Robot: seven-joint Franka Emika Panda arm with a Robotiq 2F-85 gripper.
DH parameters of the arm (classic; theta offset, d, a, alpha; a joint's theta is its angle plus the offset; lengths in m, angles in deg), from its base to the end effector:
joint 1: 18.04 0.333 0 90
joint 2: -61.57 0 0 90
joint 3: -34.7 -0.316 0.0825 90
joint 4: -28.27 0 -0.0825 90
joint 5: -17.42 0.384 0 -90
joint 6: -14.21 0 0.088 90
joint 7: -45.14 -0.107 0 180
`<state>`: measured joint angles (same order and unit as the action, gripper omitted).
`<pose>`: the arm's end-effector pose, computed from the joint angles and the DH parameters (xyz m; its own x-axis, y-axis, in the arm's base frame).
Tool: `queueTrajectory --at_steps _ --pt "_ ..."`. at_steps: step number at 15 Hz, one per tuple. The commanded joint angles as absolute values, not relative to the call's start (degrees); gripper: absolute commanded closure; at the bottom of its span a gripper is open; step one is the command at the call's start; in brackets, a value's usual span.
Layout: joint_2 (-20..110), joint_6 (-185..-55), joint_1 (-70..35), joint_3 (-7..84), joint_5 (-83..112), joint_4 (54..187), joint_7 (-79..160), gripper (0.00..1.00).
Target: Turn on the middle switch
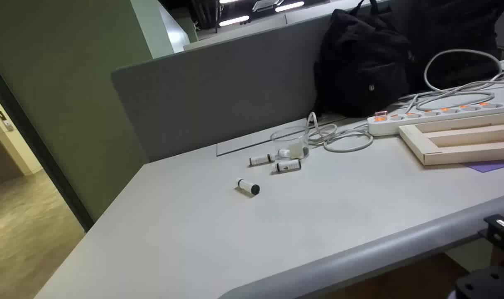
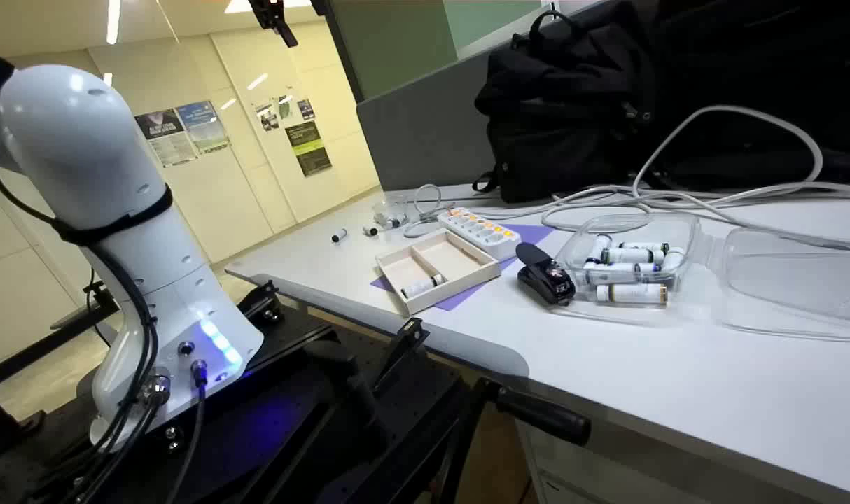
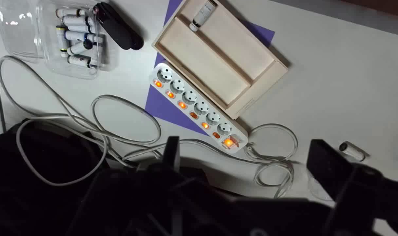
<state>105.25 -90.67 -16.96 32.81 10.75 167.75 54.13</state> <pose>0.3356 0.0104 0.5706 0.9645 0.2291 0.1316 0.2073 -0.9650 0.1607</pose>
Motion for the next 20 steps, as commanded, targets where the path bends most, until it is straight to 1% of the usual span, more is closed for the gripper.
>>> queueTrajectory --at_steps 1,9,10,13,15,17,20 --pt "105.2 -90.6 -16.1 33.4 10.3 167.6 53.7 0.00" --pt "105.4 -90.7 -16.1 33.4 10.3 167.6 53.7 0.00" --pt "104.6 -95.0 -17.8 33.4 11.8 168.3 48.3 0.00" --pt "100.2 -101.3 -20.8 33.0 11.3 169.4 41.8 0.00" --pt "97.2 -109.5 -23.6 32.1 8.7 171.6 37.3 0.00" --pt "91.8 -115.9 -26.2 31.8 7.3 172.1 33.4 0.00" --pt "81.7 -122.4 -26.9 34.5 9.5 169.9 34.9 0.00"
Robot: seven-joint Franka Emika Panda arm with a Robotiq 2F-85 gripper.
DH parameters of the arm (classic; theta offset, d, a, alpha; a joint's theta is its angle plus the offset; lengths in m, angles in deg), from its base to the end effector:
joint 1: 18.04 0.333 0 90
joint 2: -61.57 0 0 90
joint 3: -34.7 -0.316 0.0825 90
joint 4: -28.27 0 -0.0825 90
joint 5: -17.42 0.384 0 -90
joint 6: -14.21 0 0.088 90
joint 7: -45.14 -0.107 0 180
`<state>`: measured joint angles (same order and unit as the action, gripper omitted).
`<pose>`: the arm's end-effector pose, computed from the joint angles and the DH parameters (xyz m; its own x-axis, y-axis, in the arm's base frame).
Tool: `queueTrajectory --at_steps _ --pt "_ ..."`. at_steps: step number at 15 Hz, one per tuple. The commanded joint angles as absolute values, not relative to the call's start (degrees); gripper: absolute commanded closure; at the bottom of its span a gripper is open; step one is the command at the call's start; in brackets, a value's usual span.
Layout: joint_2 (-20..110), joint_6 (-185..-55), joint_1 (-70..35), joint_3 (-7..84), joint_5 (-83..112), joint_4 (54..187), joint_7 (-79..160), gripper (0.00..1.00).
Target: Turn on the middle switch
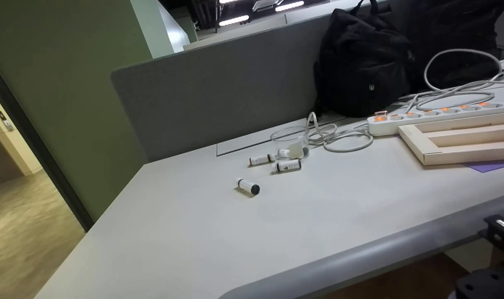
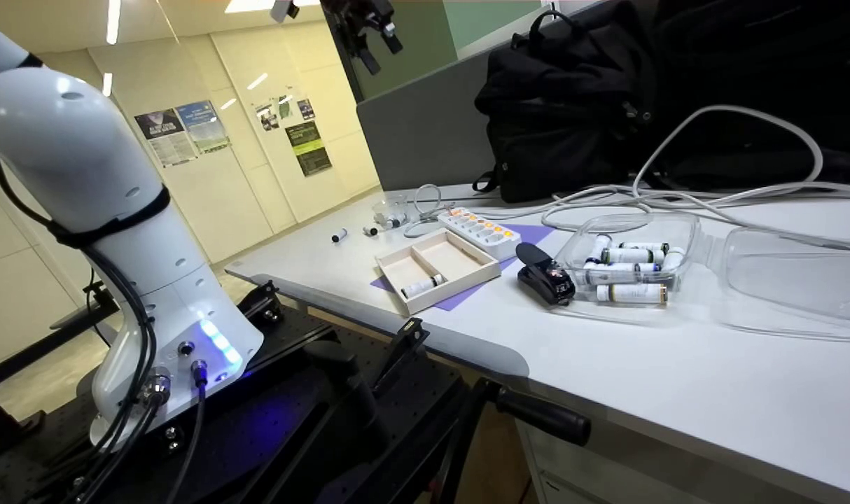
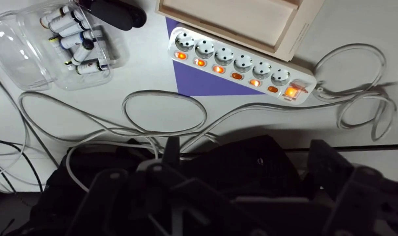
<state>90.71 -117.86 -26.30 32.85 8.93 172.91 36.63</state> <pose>0.4124 -0.0487 0.4810 0.9428 -0.1540 0.2957 -0.1926 -0.9755 0.1062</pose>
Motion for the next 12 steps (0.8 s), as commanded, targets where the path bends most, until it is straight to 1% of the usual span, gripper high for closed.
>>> queueTrajectory --at_steps 1,2,3,6,11,12 --pt "77.6 -123.9 -25.5 36.4 12.3 168.4 38.5 0.00" --pt "74.0 -123.9 -23.5 38.5 16.3 166.7 43.5 0.00" --pt "81.3 -123.7 -25.6 36.0 12.1 171.7 39.3 0.00" --pt "74.1 -124.9 -24.1 38.2 15.3 168.5 43.2 0.00" --pt "73.5 -124.9 -23.8 38.1 15.5 167.3 43.2 0.00" --pt "71.2 -125.8 -23.7 38.0 15.6 166.1 42.5 0.00"
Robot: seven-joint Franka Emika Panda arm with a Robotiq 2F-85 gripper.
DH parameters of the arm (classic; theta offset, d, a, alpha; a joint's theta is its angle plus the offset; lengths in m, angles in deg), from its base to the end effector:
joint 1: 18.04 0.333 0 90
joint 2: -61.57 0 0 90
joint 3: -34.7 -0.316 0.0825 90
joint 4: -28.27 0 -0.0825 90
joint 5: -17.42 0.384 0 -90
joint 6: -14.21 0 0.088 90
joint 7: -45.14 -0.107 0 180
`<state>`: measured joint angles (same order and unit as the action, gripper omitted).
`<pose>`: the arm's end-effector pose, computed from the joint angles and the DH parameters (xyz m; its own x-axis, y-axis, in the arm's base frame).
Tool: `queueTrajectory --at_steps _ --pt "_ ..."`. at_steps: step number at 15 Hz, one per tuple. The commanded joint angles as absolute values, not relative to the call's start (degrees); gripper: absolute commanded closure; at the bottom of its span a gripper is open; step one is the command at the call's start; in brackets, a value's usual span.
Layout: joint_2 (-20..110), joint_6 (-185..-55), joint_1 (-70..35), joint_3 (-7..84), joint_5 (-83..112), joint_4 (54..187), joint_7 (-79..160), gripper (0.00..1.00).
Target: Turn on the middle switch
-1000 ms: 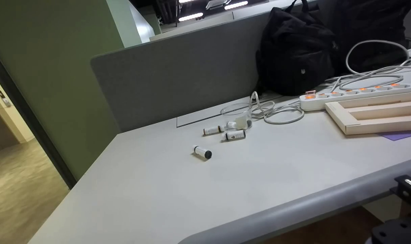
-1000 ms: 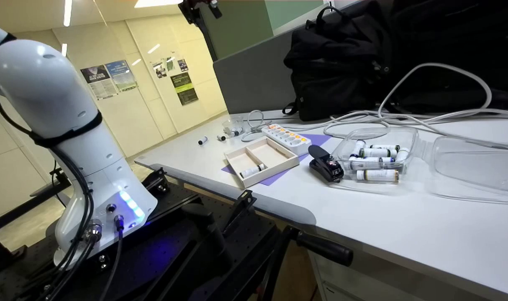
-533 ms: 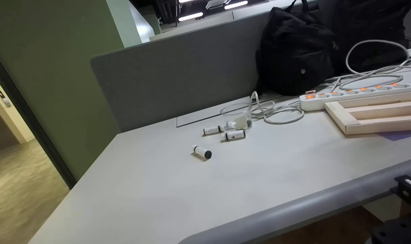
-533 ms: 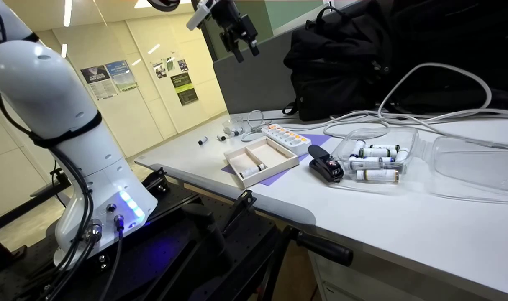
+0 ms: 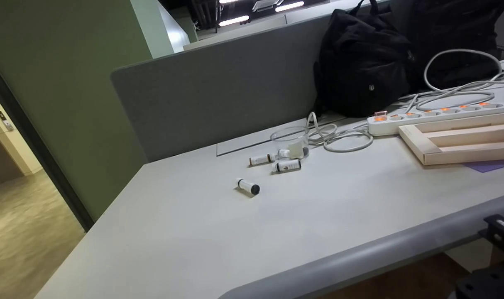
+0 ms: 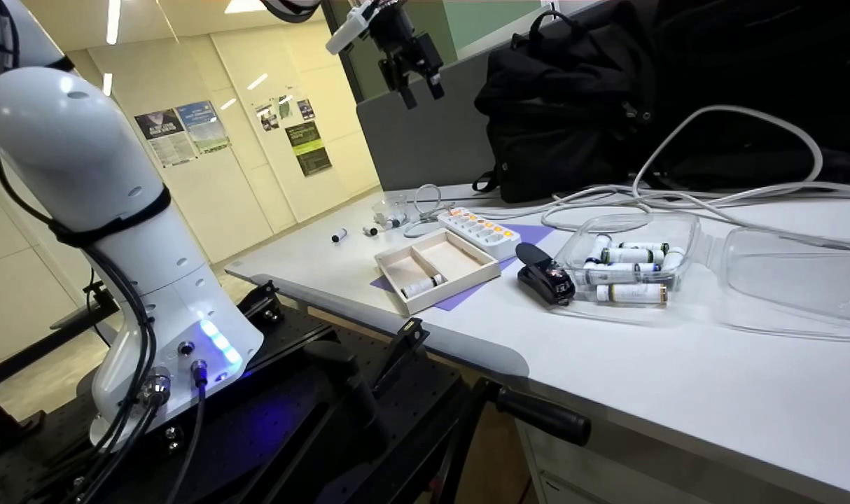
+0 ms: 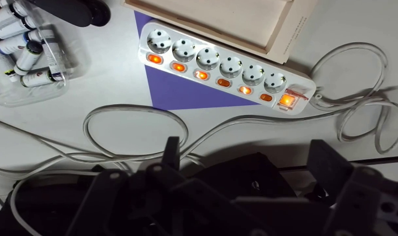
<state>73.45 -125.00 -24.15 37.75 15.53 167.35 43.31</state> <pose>0.4736 -0.0767 0.4063 0.9643 -0.1637 0.2081 -0.1692 -0.9855 0.0087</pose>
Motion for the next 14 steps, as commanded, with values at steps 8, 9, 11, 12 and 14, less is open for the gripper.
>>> queueTrajectory --at_steps 8,9,11,12,14 --pt "51.4 -135.3 -23.9 39.0 22.8 158.2 37.7 0.69" --pt "49.2 -136.0 -23.7 39.1 22.6 157.2 36.8 0.75" --pt "45.8 -136.3 -23.4 39.3 22.6 155.4 36.1 0.89" --pt "44.4 -135.9 -23.3 39.4 22.4 154.6 35.8 0.95" --pt "42.1 -134.7 -23.3 39.8 22.1 153.5 35.7 1.00"
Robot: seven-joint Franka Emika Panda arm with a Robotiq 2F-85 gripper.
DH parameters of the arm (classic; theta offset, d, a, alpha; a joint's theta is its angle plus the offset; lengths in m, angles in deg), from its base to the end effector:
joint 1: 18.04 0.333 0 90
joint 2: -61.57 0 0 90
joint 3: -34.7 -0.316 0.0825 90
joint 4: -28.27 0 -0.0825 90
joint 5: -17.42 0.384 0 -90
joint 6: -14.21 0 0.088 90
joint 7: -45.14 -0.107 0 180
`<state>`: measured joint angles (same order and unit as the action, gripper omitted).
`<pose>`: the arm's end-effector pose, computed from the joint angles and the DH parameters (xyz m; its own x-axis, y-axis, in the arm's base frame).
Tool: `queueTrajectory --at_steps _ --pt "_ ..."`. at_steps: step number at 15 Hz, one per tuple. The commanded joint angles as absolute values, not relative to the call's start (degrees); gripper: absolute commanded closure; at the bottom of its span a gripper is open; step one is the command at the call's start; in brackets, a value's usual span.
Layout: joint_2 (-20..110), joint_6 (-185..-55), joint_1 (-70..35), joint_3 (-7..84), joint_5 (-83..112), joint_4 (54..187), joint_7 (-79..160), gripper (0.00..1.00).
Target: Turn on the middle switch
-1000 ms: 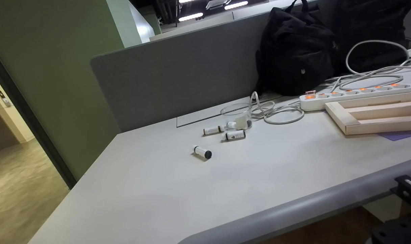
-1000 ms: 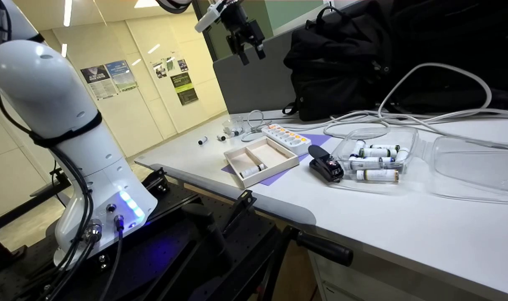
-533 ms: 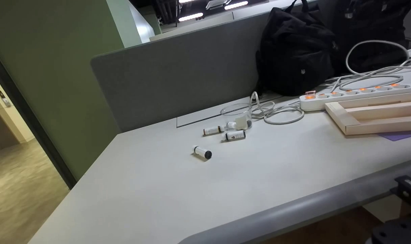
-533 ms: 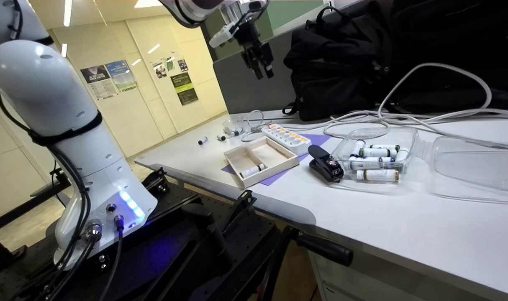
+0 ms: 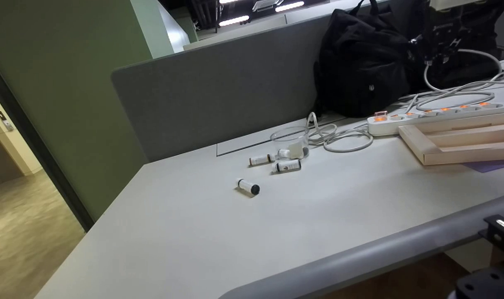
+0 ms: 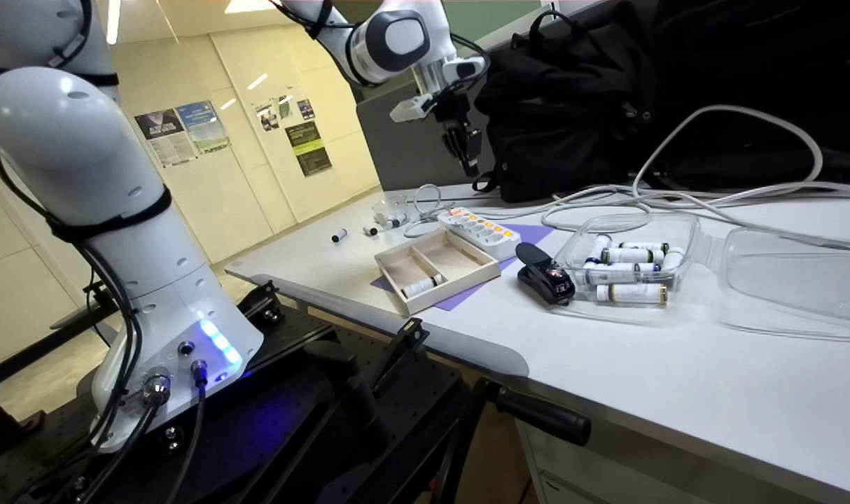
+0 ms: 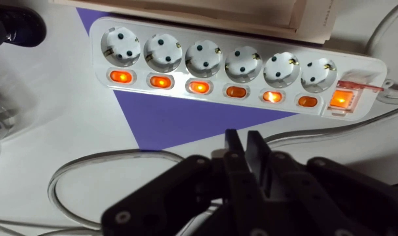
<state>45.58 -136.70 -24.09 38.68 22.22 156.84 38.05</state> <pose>0.5467 -0.0988 0.2528 0.9277 -0.3580 0.1063 -0.3554 -0.9337 -0.0430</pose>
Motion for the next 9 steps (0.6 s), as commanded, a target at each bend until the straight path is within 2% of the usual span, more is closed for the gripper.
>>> queueTrajectory --at_steps 1,9 --pt "41.2 -134.7 -23.3 40.1 21.8 153.3 35.5 1.00" --pt "36.8 -136.1 -21.4 43.4 20.6 152.7 30.6 1.00"
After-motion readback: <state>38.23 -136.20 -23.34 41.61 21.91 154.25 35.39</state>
